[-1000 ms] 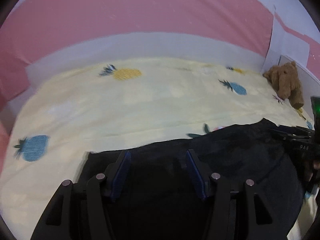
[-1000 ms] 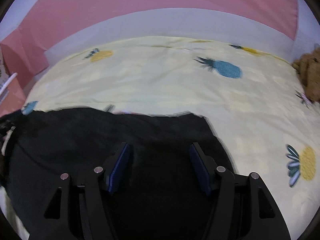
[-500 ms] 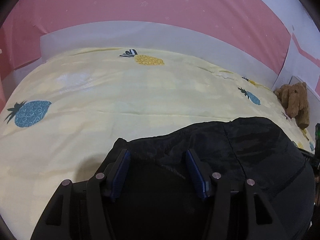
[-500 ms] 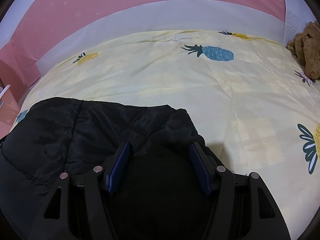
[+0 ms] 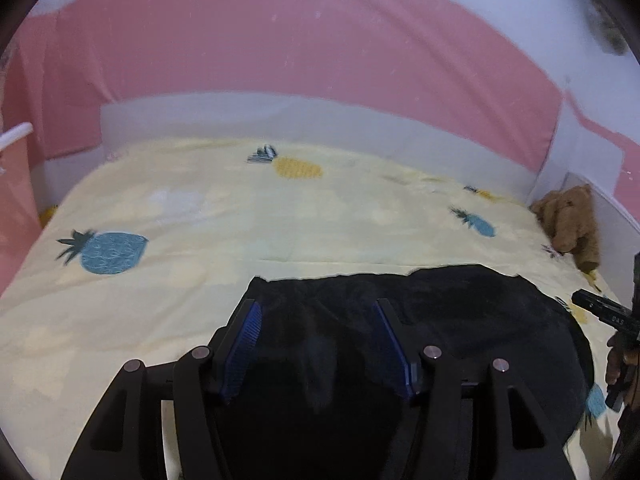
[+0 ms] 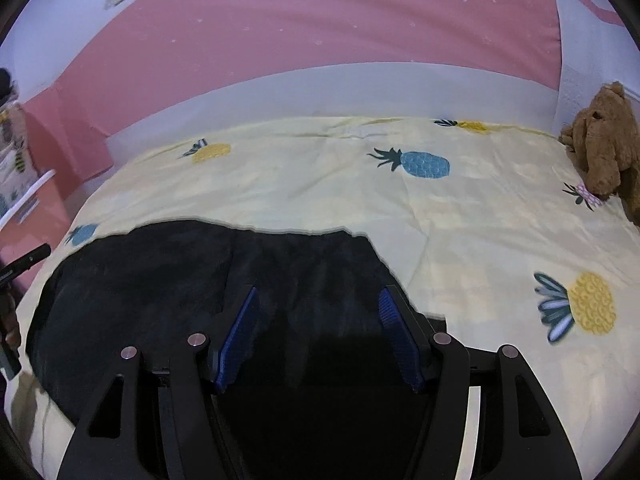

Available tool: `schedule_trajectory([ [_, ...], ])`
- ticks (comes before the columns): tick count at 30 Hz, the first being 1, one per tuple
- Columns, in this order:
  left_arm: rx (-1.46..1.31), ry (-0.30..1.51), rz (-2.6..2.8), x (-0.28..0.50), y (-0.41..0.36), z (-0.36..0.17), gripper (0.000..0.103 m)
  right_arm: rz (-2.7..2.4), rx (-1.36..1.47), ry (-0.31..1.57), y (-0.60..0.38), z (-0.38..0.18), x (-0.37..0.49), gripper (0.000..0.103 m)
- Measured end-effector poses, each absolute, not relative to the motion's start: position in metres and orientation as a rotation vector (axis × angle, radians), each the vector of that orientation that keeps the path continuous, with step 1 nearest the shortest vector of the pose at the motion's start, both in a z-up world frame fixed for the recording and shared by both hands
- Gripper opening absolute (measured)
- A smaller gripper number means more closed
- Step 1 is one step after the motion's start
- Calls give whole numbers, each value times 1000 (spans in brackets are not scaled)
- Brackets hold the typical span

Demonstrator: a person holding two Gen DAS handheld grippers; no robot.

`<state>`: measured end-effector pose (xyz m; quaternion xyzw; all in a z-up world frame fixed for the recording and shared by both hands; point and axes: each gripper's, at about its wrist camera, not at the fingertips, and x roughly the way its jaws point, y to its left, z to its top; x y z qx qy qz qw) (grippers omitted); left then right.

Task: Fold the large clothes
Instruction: 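Pull back both tools from the folded jacket bundle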

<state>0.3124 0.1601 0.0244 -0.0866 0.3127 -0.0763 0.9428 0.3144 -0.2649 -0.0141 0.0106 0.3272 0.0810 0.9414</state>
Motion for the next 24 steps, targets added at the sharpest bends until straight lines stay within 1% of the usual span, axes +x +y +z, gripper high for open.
schedule_trajectory([
  [3,-191,671,-157,293,163,4,58,147,0,737,-267,-45,312,62],
  [4,-183,705,-140,293,162,-10,56,145,7,751,-270,-55,314,62],
  [6,-183,724,-134,296,163,-26,54,136,1,742,-273,-64,317,62],
  [9,-188,714,-120,300,160,-28,54,129,-11,754,-272,-66,323,62],
  [12,-162,730,-105,300,156,-25,54,121,9,756,-276,-56,318,62],
  [16,-193,707,-96,278,161,-6,52,130,19,711,-283,-41,292,62],
  [19,-200,688,-58,262,170,1,52,123,-4,707,-289,-43,277,63],
  [24,-216,758,9,262,180,-21,51,121,36,747,-298,-61,279,63],
])
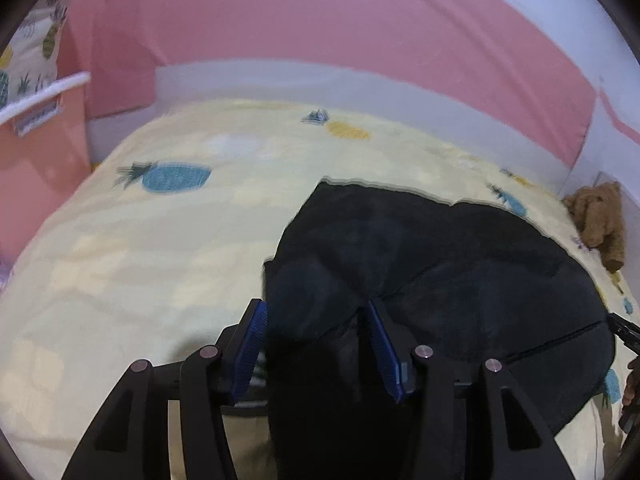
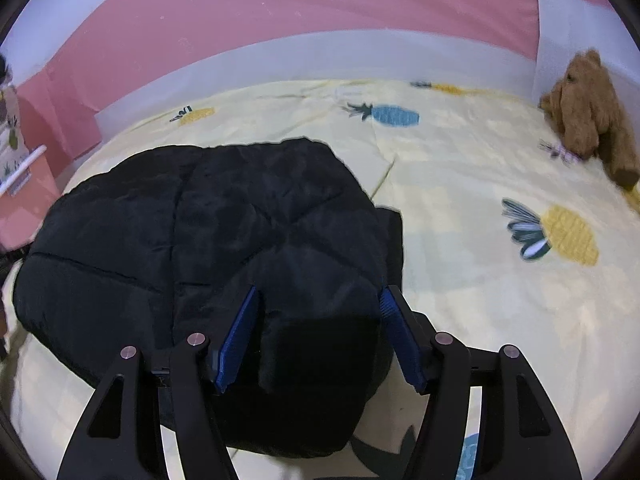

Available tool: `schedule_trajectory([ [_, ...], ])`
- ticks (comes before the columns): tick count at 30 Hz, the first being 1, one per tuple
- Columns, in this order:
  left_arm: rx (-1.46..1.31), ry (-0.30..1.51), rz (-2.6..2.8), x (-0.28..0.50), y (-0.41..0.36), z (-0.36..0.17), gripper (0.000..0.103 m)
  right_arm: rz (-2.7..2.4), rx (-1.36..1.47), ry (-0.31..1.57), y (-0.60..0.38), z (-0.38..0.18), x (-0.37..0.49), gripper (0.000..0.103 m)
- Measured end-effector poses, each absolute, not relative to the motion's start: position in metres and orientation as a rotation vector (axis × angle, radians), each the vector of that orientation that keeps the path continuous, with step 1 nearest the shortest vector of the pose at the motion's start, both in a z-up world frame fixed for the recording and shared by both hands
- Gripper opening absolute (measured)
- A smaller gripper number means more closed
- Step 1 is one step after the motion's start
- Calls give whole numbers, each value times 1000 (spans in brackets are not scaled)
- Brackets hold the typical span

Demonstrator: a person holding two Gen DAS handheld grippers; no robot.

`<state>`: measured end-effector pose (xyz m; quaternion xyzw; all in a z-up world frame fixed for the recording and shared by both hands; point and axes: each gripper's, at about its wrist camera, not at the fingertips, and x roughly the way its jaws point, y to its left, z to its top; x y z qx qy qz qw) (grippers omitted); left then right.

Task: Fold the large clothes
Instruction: 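Pull back both tools from the folded jacket bundle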

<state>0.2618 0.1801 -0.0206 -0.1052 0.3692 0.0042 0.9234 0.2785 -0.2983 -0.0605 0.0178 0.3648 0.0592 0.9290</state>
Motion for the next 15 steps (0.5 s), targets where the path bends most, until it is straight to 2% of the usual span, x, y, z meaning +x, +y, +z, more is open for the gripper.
schedule_trajectory([
  [15,-145,782,69,268,166,-34,50,104,47,780,-297,-78,285,67],
])
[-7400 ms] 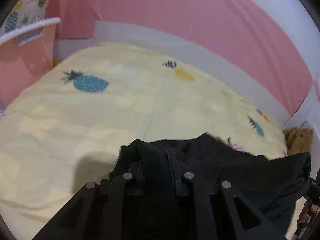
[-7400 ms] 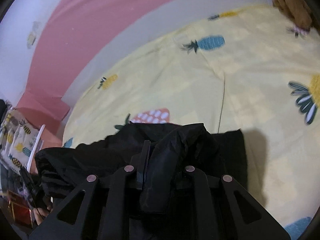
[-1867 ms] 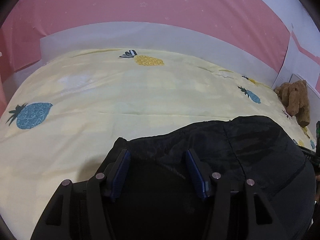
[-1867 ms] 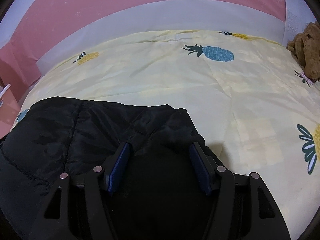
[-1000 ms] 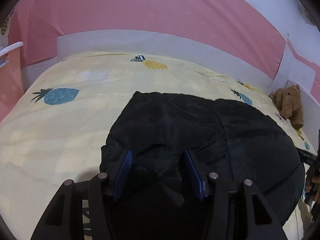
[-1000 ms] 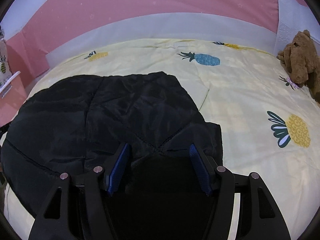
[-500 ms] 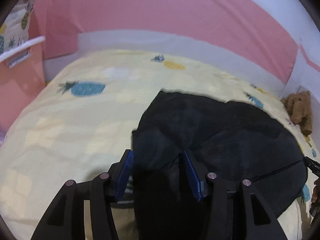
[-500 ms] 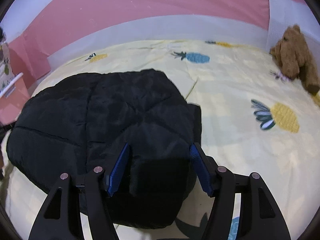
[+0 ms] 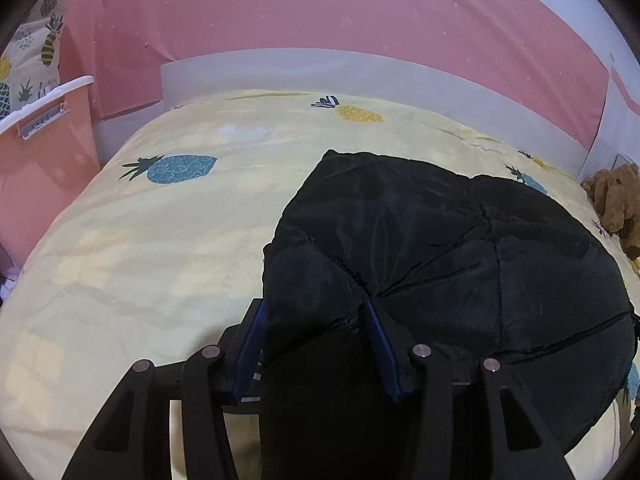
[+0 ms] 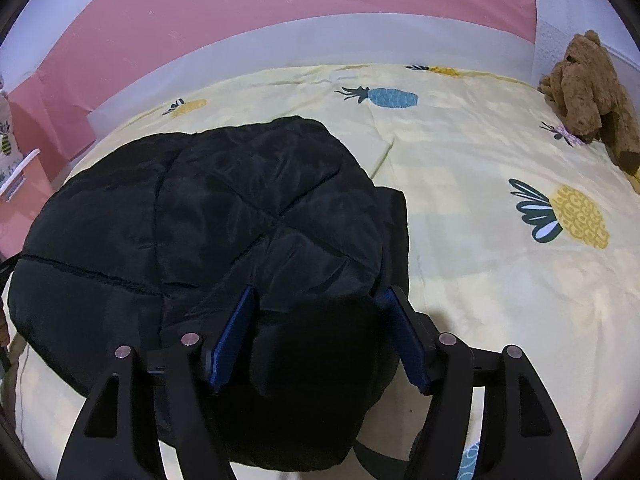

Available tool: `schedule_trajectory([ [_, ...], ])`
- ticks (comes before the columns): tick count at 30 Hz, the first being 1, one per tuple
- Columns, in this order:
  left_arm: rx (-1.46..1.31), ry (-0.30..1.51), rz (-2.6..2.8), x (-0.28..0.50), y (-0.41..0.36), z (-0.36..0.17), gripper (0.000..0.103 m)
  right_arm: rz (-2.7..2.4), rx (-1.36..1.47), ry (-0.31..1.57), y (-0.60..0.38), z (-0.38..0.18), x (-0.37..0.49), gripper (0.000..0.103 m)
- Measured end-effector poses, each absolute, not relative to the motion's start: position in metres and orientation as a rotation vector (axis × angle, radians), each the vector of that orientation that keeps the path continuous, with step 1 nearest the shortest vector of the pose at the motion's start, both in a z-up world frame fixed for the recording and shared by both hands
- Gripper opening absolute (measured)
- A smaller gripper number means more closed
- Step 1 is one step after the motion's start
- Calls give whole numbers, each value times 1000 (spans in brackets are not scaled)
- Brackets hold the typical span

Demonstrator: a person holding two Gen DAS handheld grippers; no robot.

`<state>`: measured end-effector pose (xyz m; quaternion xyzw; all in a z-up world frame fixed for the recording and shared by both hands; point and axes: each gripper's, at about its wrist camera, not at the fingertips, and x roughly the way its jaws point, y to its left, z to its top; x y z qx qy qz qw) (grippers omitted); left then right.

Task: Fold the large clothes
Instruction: 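Pull back both tools from the folded jacket bundle, then grasp the black jacket bundle's end with both tools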

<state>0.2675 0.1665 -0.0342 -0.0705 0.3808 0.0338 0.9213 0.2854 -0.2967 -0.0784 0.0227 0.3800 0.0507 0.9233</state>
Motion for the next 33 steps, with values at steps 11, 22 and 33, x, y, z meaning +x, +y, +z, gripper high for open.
schedule_trajectory([
  [11,-113,781,69,274,161,-40,50,79,53,798,-296,-81,285,72],
  [22,-98,707,44,284,162,7,49,140,-3,693,-267,-29,289,70],
  [33,-121,779,-46,330,150,-40,50,73,-46,784,-265,-78,324,56],
])
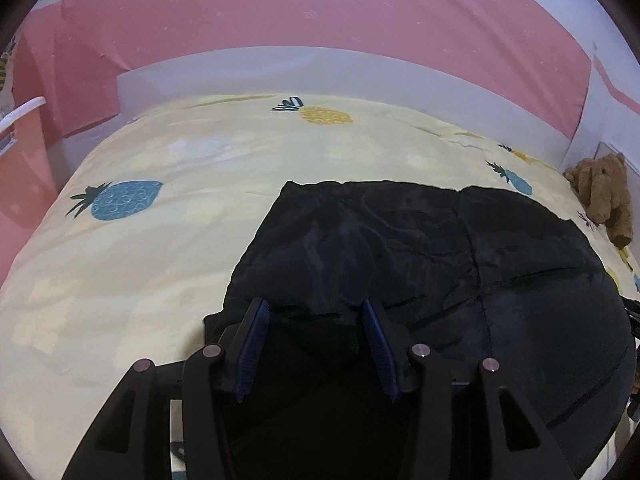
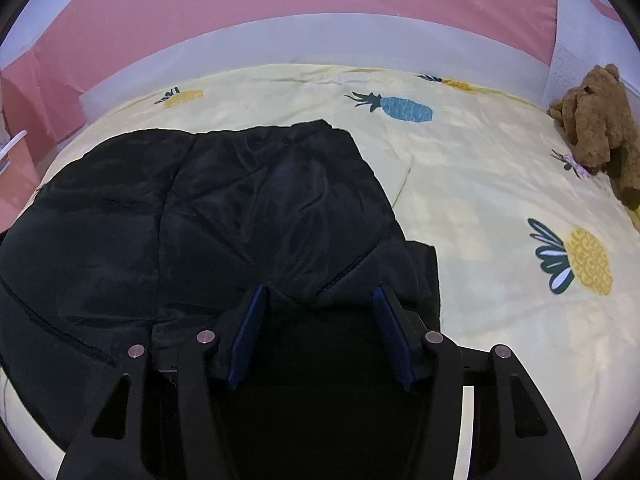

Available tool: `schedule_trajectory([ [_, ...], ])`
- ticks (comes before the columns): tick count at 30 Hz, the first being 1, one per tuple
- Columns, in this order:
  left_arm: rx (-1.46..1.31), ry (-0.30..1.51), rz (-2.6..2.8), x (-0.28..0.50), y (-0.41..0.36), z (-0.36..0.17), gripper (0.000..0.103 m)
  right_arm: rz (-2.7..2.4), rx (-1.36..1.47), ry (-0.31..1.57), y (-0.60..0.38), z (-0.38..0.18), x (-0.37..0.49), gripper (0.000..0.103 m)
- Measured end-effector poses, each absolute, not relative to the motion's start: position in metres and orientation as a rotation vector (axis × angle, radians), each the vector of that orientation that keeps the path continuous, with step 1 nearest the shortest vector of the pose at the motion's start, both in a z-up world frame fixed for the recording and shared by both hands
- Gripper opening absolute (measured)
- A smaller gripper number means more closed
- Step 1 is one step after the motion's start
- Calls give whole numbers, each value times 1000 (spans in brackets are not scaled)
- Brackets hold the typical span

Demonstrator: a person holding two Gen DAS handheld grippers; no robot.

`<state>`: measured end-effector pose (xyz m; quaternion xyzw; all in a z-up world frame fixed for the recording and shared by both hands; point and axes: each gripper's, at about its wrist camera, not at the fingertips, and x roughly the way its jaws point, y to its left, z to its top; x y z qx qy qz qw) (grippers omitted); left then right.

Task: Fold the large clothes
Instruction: 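Grasp the black jacket bundle's end with both tools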

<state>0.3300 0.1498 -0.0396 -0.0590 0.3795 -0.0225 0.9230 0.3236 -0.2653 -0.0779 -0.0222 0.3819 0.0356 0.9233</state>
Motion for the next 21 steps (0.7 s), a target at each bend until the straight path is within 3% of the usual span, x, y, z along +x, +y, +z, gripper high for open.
schedule_trajectory([
  [8,-151,738,-54,309,163,-11,49,81,-14,709,-278,-35,295,56],
  [12,-164,696,-19,290,181,3,49,91,6,721,-288,-40,282,58],
  [18,-220,798,-3,301,189,-41,49,86,96,787,-305,-74,298,70],
  [21,-209,792,-2,307,185,-44,49,78,121,792,-310,-77,304,71],
])
